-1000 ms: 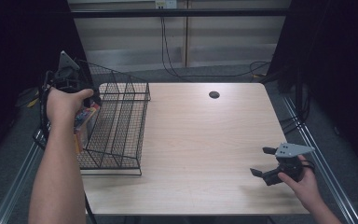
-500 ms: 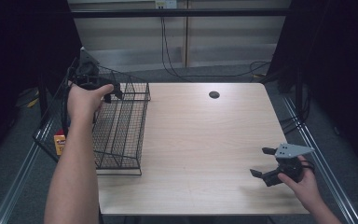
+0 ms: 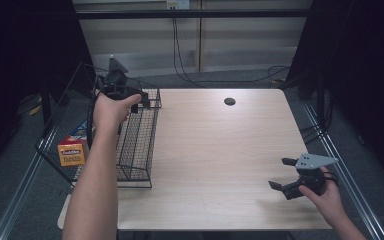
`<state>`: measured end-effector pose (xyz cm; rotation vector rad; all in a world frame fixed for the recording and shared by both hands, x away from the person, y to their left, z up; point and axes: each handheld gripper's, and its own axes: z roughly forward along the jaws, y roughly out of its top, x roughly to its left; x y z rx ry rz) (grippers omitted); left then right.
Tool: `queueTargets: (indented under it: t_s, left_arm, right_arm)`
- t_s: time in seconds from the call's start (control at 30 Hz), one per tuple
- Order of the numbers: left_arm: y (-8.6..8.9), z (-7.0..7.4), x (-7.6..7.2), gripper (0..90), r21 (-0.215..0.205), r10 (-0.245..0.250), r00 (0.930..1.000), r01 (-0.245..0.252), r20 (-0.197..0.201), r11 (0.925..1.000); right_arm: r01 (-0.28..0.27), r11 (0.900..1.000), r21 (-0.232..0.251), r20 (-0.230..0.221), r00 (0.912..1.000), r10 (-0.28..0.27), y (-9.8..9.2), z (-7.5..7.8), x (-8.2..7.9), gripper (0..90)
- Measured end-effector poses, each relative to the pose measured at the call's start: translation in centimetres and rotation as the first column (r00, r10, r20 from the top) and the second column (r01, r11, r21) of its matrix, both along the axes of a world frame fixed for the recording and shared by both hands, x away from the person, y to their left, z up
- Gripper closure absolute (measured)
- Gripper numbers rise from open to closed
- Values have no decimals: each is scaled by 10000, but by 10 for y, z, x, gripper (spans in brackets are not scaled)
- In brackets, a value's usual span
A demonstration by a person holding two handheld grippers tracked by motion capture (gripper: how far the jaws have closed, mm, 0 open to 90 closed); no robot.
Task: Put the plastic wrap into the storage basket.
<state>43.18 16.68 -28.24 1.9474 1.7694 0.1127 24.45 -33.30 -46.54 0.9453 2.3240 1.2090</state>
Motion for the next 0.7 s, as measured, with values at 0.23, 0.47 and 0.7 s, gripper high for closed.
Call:
queueTargets:
  t_s: [0.23,0.47,0.7]
  left_arm:
    - [-15,-6,-1,193,-202,-452,9989,454,148,9988]
    - [-37,-13,-5,186,-234,-1331,9910,1334,157,9908]
    - [-56,-18,-12,175,-578,-2061,9768,2094,582,9761]
  right_arm:
    - [-26,10000,-5,-17,10000,26,0,0,0,27]
    - [-35,10000,-36,23,10000,35,0,0,0,27]
    - [2,10000,-44,-33,10000,-3,0,-1,-1,27]
